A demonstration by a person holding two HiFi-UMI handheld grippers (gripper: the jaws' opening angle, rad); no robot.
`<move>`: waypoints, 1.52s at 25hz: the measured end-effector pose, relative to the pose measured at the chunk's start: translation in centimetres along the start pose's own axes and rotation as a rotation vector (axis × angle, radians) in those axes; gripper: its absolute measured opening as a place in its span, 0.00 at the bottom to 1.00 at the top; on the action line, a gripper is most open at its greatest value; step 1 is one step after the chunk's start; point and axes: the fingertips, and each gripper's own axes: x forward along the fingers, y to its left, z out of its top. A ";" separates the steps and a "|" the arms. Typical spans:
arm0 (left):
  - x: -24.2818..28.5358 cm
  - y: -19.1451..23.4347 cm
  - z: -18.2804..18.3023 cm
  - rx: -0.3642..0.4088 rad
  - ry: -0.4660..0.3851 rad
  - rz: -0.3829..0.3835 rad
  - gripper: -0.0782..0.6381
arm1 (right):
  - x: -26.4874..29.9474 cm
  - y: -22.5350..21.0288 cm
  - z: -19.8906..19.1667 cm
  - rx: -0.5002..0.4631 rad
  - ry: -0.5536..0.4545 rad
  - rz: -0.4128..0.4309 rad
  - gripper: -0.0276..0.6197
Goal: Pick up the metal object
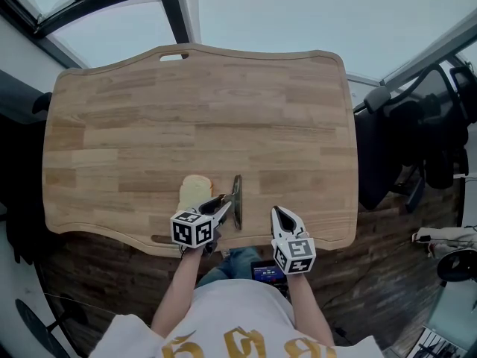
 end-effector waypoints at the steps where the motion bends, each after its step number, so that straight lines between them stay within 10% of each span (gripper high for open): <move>1: 0.1 0.2 -0.1 0.005 0.010 0.010 0.28 | 0.1 -0.1 0.0 -0.001 0.002 0.000 0.06; 38: -0.7 -1.4 1.3 -0.208 -0.050 -0.088 0.15 | -1.2 -0.5 1.7 -0.047 -0.045 -0.002 0.06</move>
